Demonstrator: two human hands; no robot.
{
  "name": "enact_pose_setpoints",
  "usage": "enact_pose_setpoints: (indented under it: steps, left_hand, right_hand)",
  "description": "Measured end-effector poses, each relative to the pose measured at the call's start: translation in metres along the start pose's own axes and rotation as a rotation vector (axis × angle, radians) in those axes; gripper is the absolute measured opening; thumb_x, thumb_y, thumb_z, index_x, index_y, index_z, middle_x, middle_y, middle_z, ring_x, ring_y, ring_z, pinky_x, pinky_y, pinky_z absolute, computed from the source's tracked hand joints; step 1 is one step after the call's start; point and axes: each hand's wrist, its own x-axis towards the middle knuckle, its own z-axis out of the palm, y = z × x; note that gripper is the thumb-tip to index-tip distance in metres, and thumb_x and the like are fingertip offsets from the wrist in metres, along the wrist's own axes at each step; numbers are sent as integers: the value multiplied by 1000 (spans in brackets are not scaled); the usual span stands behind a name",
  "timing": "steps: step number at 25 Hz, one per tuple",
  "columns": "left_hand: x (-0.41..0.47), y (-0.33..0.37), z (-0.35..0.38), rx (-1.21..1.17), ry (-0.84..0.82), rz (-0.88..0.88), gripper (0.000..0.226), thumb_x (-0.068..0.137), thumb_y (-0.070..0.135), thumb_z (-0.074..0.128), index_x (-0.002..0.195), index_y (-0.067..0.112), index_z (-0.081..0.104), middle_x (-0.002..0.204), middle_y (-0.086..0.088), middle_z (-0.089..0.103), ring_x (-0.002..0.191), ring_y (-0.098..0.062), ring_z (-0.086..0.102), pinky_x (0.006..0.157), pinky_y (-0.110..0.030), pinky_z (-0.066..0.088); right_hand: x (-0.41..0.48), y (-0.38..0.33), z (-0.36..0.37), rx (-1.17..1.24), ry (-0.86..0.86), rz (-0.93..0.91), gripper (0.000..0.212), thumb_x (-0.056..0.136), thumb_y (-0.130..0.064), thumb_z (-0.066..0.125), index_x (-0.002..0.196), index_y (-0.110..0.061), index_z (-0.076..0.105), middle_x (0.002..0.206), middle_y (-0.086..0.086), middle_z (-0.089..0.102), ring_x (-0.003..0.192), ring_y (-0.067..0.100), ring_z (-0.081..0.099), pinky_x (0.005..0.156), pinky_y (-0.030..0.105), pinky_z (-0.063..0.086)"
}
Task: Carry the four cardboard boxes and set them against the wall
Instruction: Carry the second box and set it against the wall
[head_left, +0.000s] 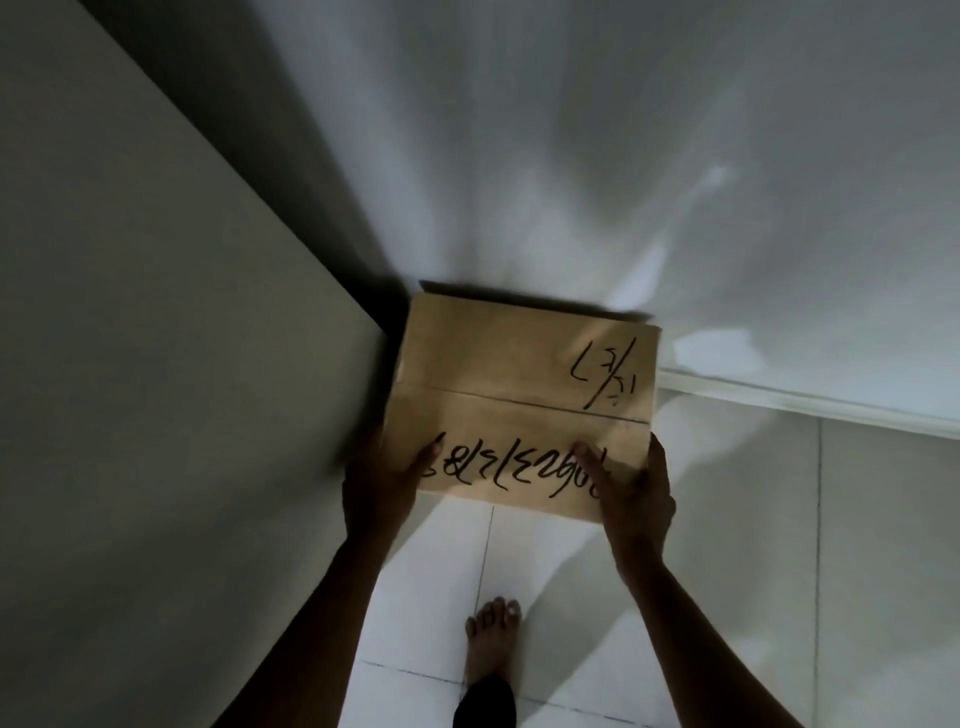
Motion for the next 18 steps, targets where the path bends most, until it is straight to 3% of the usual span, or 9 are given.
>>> enact_pose_setpoints:
  steps: [2, 4, 6, 12, 15, 18]
  left_hand:
    - [0, -2, 4, 144, 89, 136, 73, 79, 54, 66, 137, 13, 47, 130, -11, 61, 117, -30, 59, 86, -39, 54]
    - [-9, 2, 11, 307, 135, 309, 74, 88, 42, 62, 149, 12, 32, 153, -15, 38, 139, -33, 40, 98, -46, 49]
    - [-19, 4, 15, 417, 136, 408, 73, 92, 31, 61, 151, 8, 25, 160, -17, 19, 148, -34, 20, 105, -50, 45]
    - [-12, 1, 7, 533, 19, 449, 72, 94, 26, 57, 150, 1, 20, 160, -19, 16, 148, -34, 18, 99, -50, 50]
    - [-8, 3, 3, 607, -21, 443, 74, 95, 32, 53, 152, 4, 14, 161, -18, 11, 150, -33, 12, 105, -48, 44]
    - [-20, 22, 0, 694, -87, 416, 75, 96, 38, 47, 154, 10, 8, 163, -14, 6, 150, -32, 10, 111, -50, 37]
  right_hand:
    - [6, 0, 8, -11, 20, -7, 81, 70, -61, 79, 139, -36, 47, 115, -13, 64, 97, 14, 58, 89, 36, 51]
    - [8, -3, 11, -12, 15, -5, 81, 70, -62, 78, 140, -37, 45, 114, -17, 61, 98, 13, 58, 89, 37, 52]
    - [8, -9, 14, -17, -17, -8, 83, 72, -60, 78, 142, -34, 41, 117, -13, 62, 99, 16, 60, 89, 42, 56]
    - [9, -14, 21, -68, -91, -44, 93, 75, -58, 77, 147, -24, 30, 136, 6, 59, 115, 32, 63, 90, 54, 57]
    - [14, -16, 14, -122, -172, -57, 96, 79, -57, 73, 151, -17, 23, 139, 14, 54, 119, 37, 60, 89, 56, 57]
    - [12, -20, -18, -176, -229, -10, 99, 86, -61, 62, 158, -15, 12, 147, 20, 45, 131, 40, 50, 98, 54, 52]
